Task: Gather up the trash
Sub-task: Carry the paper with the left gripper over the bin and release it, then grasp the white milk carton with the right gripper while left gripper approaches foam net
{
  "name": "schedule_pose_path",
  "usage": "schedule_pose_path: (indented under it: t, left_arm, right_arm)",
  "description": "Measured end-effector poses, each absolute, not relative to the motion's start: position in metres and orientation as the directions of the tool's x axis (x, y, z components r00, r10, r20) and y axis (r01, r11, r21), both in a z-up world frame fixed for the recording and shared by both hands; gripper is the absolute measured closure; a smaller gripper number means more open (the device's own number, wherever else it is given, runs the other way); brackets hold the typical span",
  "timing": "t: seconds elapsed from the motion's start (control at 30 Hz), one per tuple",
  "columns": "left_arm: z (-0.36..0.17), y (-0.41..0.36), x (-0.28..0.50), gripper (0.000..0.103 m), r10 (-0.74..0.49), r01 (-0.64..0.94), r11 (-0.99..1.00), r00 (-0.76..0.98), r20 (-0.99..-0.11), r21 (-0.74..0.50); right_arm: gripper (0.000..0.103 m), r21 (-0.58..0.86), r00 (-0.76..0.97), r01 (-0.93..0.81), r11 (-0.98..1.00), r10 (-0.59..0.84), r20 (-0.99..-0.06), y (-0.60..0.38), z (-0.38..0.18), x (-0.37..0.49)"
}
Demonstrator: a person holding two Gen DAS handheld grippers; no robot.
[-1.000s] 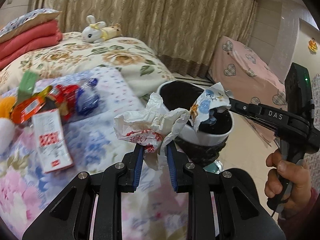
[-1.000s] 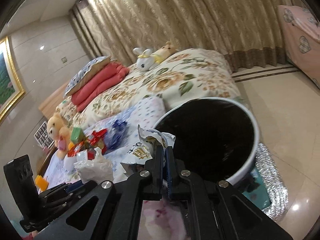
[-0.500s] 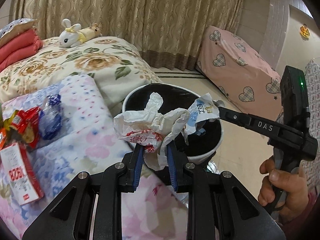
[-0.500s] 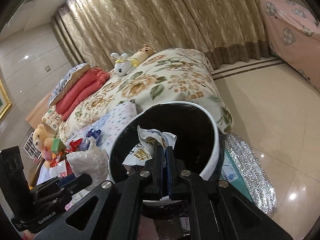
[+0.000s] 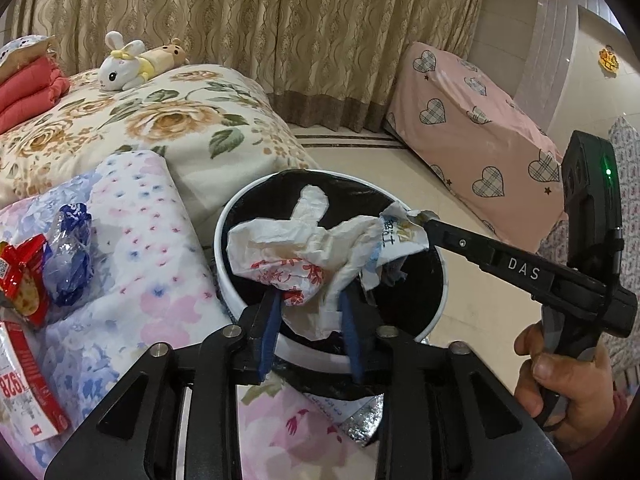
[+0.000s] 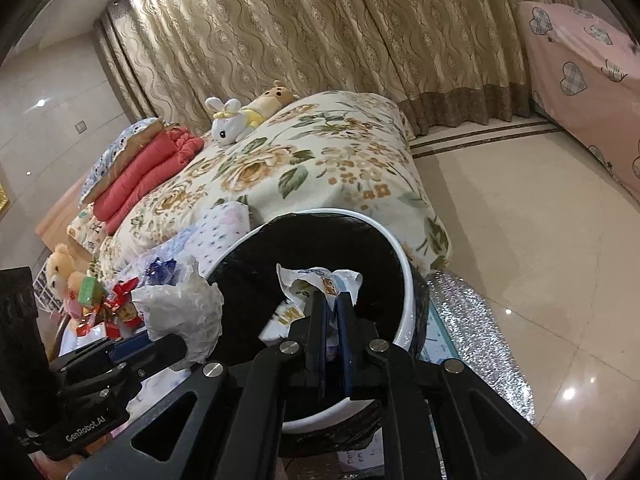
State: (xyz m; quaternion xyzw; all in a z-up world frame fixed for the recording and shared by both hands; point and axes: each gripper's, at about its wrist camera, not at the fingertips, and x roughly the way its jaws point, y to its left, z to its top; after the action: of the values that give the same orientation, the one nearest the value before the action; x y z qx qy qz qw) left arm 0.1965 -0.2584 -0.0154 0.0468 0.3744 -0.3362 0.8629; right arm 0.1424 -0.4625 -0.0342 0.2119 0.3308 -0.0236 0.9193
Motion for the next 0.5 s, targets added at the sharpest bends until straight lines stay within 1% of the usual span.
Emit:
schedule_pose_path:
  t: [0.03, 0.07, 0.1, 0.13, 0.17, 0.33, 0.4, 0.47, 0.5]
  left_arm:
    - [-0.016, -0.259, 0.196, 0.063, -0.546, 0.615, 0.769, 0.492, -0.679, -0.173]
    - [-0.016, -0.258, 0.196, 0.056, -0.544, 0.612, 0.771, 0.493, -0.678, -0.174]
    - [-0.017, -0.258, 0.196, 0.052, -0.544, 0.610, 0.773, 0.495, -0.677, -0.174]
    - [-0.017, -0.256, 0.195, 0.047, -0.545, 0.606, 0.775, 0.499, -0.674, -0.177]
    - [-0.017, -0.255, 0.194, 0.045, -0.544, 0.603, 0.778, 0.502, -0.672, -0.179]
    - [-0.021, -0.238, 0.190, 0.040, -0.532, 0.567, 0.799, 0.511, -0.675, -0.200]
    - [-0.023, -0.227, 0.186, 0.039, -0.527, 0.548, 0.810, 0.522, -0.671, -0.210]
    - [-0.025, -0.215, 0.182, 0.038, -0.516, 0.523, 0.824, 0.533, -0.671, -0.218]
    - [-0.026, -0.210, 0.181, 0.038, -0.514, 0.516, 0.828, 0.537, -0.669, -0.221]
  right_arm:
    - [0.088, 0.376, 0.779, 0.188, 0.907, 0.095, -0.620, -0.463, -0.035, 0.143]
    - [0.071, 0.379, 0.779, 0.193, 0.905, 0.094, -0.620, -0.464, -0.035, 0.143]
    - [0.059, 0.383, 0.782, 0.194, 0.903, 0.094, -0.617, -0.465, -0.035, 0.143]
    - [0.045, 0.387, 0.787, 0.192, 0.902, 0.094, -0.610, -0.465, -0.034, 0.142]
    - [0.044, 0.387, 0.791, 0.189, 0.902, 0.093, -0.604, -0.465, -0.033, 0.140]
    - [0.043, 0.396, 0.803, 0.182, 0.900, 0.097, -0.588, -0.461, -0.029, 0.136]
    - [0.039, 0.403, 0.806, 0.177, 0.898, 0.103, -0.583, -0.457, -0.028, 0.134]
    - [0.030, 0.409, 0.807, 0.172, 0.896, 0.110, -0.580, -0.452, -0.029, 0.133]
    - [0.028, 0.411, 0.806, 0.165, 0.897, 0.117, -0.581, -0.447, -0.030, 0.132]
